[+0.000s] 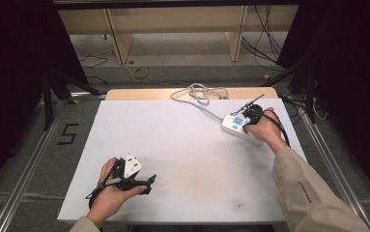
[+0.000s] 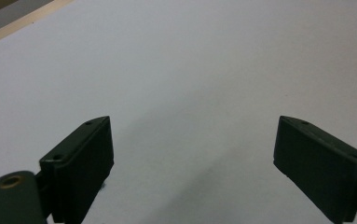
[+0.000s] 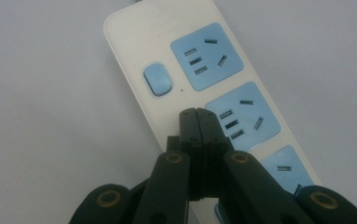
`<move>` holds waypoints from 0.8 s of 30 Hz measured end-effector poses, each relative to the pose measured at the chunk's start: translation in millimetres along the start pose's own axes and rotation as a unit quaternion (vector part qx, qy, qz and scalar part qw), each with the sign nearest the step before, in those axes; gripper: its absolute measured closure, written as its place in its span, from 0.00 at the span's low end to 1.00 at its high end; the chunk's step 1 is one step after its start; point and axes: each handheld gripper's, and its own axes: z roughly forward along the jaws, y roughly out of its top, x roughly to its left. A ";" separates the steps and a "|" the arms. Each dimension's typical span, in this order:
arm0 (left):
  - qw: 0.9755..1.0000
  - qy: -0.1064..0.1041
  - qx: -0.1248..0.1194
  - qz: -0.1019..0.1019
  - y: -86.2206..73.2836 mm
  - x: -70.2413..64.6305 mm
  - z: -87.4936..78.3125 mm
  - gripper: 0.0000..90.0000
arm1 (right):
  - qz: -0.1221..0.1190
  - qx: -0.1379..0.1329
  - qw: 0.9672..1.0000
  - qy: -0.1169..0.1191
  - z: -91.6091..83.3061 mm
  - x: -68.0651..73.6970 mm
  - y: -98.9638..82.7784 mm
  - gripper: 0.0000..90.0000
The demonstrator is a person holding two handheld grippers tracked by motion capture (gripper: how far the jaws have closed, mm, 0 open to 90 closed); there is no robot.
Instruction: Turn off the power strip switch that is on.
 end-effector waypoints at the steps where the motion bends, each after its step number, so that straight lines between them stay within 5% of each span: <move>1: 1.000 0.000 0.000 0.000 0.0 0.0 0.0 0.13 | 0.001 0.001 1.000 -0.001 0.1 0.2 0.3 1.00; 24: 1.000 -0.001 -0.001 -0.002 0.0 -0.6 0.3 0.13 | 0.001 0.010 1.000 -0.006 0.9 1.9 2.1 1.00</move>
